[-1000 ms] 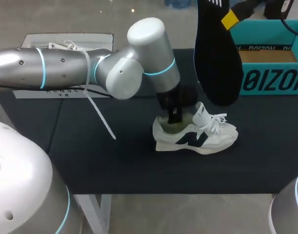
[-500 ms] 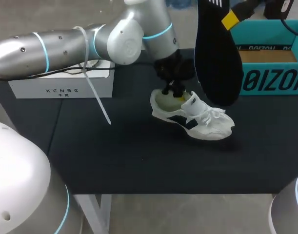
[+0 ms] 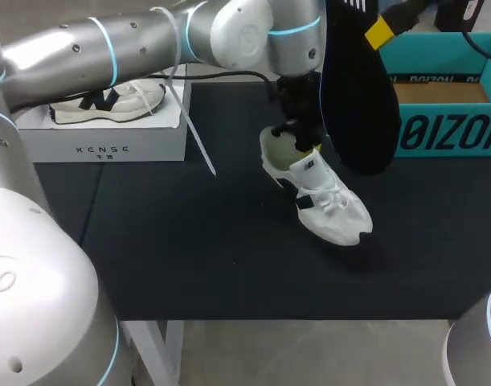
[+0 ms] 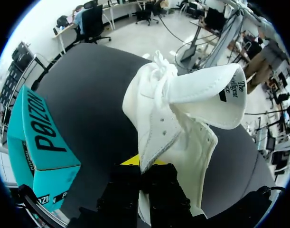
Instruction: Take the shoe out of the shoebox, open the shoe tongue, remove and reinsert the insole, then place the shoe into the shoebox
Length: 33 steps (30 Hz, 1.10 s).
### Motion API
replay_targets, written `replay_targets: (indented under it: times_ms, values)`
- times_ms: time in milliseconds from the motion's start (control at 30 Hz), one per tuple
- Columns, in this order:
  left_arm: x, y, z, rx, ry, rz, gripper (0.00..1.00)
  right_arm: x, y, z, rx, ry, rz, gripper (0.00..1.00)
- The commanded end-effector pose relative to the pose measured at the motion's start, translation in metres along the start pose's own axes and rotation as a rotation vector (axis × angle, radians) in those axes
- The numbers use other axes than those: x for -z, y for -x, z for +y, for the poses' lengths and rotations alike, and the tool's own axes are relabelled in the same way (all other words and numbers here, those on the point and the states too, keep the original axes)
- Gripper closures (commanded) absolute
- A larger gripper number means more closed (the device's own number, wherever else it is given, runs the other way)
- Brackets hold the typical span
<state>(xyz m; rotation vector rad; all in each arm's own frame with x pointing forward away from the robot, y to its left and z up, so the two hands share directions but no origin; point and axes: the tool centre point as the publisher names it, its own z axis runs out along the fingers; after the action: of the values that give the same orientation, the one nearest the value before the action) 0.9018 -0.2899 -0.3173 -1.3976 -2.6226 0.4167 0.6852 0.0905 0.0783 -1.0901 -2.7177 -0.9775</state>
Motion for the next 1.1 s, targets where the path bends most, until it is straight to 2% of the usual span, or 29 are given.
replay_targets:
  times_ms: [33, 167, 267, 900, 1100]
  values:
    - [-0.013, 0.007, -0.011, -0.4, 0.086, 0.327, 1.0, 0.0, 0.0, 0.002, -0.001, -0.004, 0.0, 1.0]
    - [-0.023, 0.006, -0.02, -0.479, 0.111, 0.376, 1.0, 0.0, 0.0, 0.002, -0.001, -0.004, 0.0, 1.0]
    - [-0.029, 0.01, -0.021, -0.514, 0.123, 0.346, 1.0, 0.0, 0.0, 0.002, -0.001, -0.004, 0.0, 1.0]
    - [-0.03, 0.01, -0.022, -0.514, 0.123, 0.347, 1.0, 0.0, 0.0, 0.002, -0.001, -0.004, 0.0, 1.0]
    - [-0.031, 0.012, -0.026, -0.511, 0.116, 0.315, 1.0, 0.0, 0.0, 0.002, -0.001, -0.004, 0.0, 1.0]
